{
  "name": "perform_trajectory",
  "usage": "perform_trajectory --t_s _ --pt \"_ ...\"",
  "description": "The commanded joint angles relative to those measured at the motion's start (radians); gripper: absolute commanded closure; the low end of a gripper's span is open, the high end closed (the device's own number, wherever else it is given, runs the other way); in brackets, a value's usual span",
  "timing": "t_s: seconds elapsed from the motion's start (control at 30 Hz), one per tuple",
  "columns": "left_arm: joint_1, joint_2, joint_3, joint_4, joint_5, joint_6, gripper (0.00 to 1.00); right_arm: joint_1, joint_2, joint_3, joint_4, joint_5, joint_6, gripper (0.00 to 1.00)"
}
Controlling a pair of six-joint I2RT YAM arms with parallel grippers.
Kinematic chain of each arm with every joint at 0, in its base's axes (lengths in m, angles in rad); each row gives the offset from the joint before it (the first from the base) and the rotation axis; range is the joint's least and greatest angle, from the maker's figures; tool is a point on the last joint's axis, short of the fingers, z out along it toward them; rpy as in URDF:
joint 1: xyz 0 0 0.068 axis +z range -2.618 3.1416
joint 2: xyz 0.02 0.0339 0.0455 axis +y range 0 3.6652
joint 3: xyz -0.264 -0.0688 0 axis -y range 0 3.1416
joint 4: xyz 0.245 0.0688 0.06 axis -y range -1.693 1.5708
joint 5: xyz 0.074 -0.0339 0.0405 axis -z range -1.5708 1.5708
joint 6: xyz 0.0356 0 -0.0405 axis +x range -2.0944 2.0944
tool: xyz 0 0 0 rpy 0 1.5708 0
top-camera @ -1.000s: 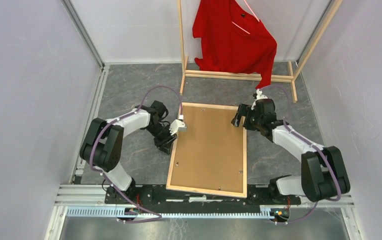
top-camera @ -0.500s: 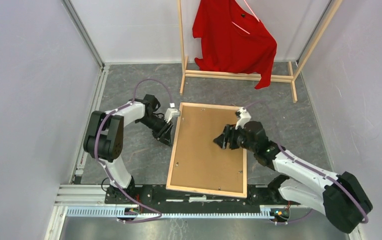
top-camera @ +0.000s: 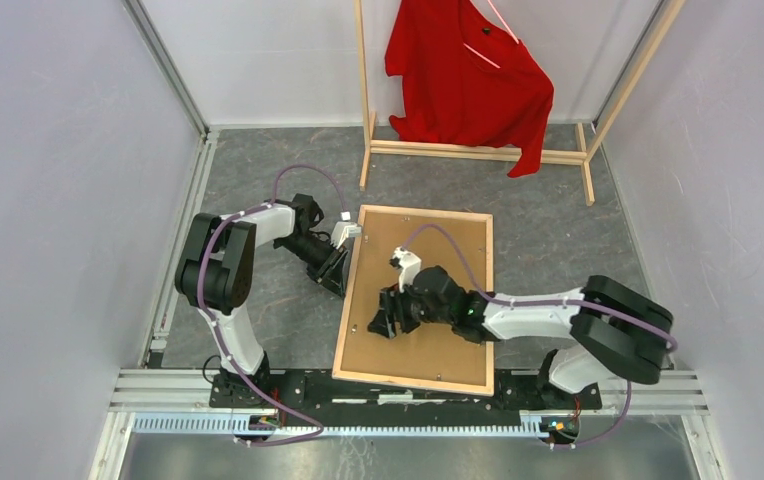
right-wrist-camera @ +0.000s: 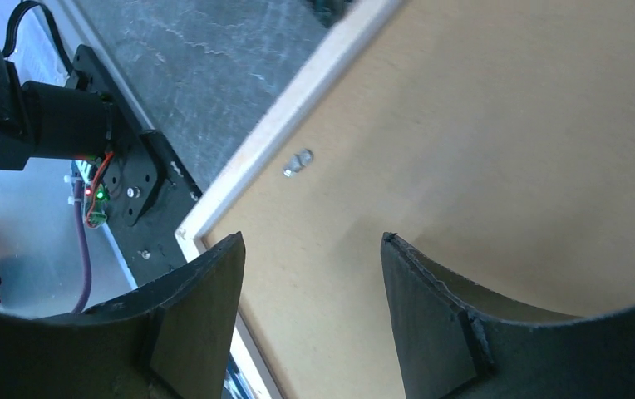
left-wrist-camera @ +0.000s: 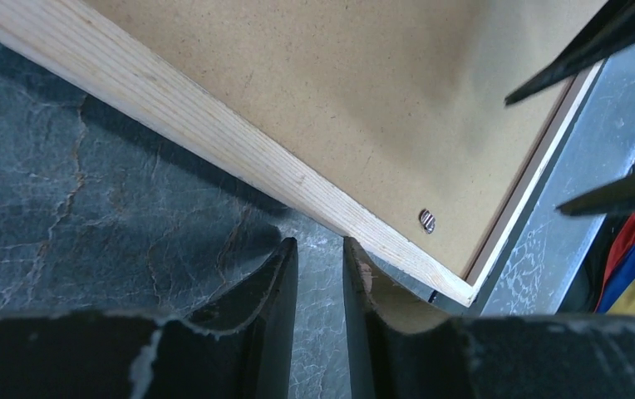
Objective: Put the photo into the frame
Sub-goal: Install the photo frame at the center of the board.
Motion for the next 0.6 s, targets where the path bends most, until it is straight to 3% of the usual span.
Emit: perform_trajectory --t_s 0.0,0.2,0.43,0.57 --pt "-0.009 0.016 0.022 0.051 0.006 -0.035 0.68 0.036 0.089 0.101 0.097 -0.021 0.005 0.33" --pt "-0.009 0.013 0.019 0.053 -0.016 -0.033 0.7 0.051 0.17 0.167 0.098 -0.057 0.01 0.37" --pt "-0.01 0.007 0.026 0.053 -0.035 -0.035 0.71 0.072 0.25 0.201 0.098 -0.037 0.005 0.69" --pt "-0.01 0.004 0.024 0.054 -0.044 -0.032 0.73 0.084 0.267 0.2 0.099 -0.018 0.01 0.72"
